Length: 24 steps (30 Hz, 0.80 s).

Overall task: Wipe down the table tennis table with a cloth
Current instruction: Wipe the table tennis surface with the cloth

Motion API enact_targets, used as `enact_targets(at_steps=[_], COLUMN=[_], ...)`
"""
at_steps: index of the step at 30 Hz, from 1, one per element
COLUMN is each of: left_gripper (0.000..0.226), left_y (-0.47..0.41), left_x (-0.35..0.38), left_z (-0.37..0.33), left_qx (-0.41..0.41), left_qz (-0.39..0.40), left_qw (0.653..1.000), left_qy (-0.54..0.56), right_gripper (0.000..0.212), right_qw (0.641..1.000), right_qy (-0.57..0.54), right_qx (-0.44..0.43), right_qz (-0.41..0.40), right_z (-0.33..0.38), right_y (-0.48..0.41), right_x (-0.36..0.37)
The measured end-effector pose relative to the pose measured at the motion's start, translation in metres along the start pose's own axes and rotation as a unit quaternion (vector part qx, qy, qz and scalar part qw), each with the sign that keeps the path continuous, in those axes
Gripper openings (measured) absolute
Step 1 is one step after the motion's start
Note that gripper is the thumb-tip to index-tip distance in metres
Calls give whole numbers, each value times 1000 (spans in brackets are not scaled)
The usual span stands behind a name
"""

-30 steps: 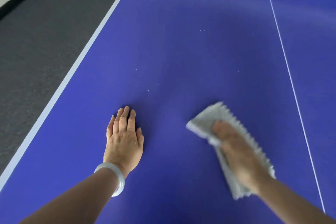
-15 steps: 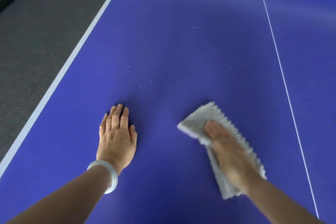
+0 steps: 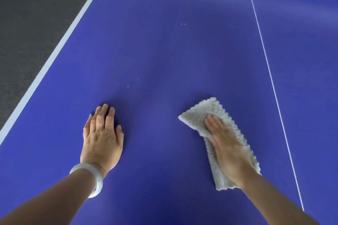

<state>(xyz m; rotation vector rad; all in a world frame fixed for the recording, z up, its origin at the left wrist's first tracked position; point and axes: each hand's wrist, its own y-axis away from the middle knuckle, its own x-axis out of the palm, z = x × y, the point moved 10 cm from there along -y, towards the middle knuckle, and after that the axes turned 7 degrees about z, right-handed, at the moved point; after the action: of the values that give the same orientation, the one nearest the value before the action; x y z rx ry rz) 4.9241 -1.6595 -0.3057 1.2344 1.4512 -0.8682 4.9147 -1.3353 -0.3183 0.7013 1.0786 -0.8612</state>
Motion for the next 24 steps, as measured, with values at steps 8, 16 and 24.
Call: enact_targets(at_steps=[8, 16, 24], left_gripper=[60, 63, 63], left_y=[0, 0, -1], left_x=[0, -3, -1], left_z=[-2, -3, -1], left_qx=[3, -1, -2], left_qz=[-5, 2, 13], left_qw=[1000, 1000, 999], left_qy=[-11, -20, -36], right_gripper=[48, 57, 49], right_qw=[905, 998, 962], right_qy=[-38, -51, -50], right_qx=[405, 34, 258], right_qz=[-121, -26, -72], right_z=[-211, 52, -131], right_y=[-42, -105, -87], right_x=[-93, 5, -62])
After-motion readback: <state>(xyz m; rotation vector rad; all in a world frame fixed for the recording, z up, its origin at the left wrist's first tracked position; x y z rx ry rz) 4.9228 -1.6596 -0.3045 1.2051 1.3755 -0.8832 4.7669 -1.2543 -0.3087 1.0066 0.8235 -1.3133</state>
